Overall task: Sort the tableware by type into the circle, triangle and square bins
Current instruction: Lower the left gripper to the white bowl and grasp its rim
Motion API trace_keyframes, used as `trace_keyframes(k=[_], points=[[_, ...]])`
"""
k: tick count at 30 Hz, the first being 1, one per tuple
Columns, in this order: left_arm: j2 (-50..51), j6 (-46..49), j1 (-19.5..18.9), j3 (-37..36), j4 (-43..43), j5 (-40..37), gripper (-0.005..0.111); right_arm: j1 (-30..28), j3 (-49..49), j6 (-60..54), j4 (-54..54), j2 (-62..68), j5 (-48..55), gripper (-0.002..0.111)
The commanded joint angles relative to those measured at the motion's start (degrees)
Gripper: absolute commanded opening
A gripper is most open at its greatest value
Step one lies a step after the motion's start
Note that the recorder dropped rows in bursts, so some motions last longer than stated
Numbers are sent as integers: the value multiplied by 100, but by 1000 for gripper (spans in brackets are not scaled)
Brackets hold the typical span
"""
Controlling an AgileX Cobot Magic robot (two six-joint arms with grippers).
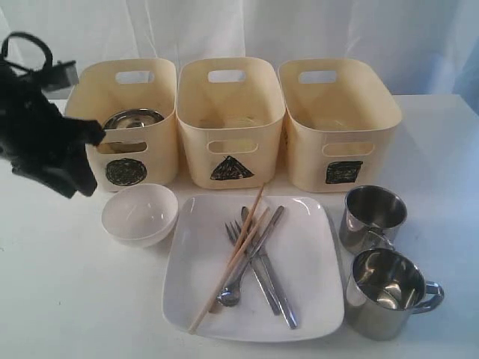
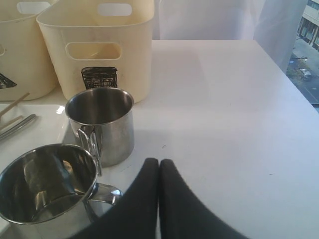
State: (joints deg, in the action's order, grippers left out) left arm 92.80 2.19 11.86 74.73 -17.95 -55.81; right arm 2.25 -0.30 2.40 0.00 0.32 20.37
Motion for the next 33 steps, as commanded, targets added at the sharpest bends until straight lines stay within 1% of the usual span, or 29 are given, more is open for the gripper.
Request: trace_keyframes(k=[1,2,6,7,8,10,11,14,18,22,24,26,30,31,33], points=[[132,-68,22,-911,-180,1332,38,5,30,-21,0,-32,-79,0],[251,-68,22,-999,-239,1655,38,5,30,-21,0,-32,-79,0],[439,-33,22,-994,-467,2199,38,5,30,-21,0,-32,-79,0],[478,-33,22,-994,-480,2302,39,5,30,-21,0,-32,-79,0],[540,-33,22,-994,-480,2405,43,5,30,-21,0,-32,-79,0],[654,-33,22,-994,-496,2535,51,5,30,-21,0,-32,-79,0],[679,-33,22,-994,-513,2586,51,5,30,-21,0,-32,-79,0],[875,-33,22,-994,-513,2765,51,5,30,-21,0,-32,-79,0],[1120,-26,22,-994,-587,2779,51,5,30,-21,0,-32,-79,0],[1298,340,22,-994,-1125,2952,50,5,30,-21,0,-32,-79,0],[1350,513,22,-994,-1363,2966,44,5,30,-21,0,-32,-79,0],[1404,607,22,-994,-1501,2914,31,5,30,-21,0,-32,-79,0],[1453,769,22,-994,-1501,2647,4,5,30,-21,0,-32,-79,0],[1453,852,22,-994,-1501,2564,0,5,30,-21,0,-32,-79,0],[1453,853,22,-994,-1501,2428,0,5,30,-21,0,-32,-79,0]])
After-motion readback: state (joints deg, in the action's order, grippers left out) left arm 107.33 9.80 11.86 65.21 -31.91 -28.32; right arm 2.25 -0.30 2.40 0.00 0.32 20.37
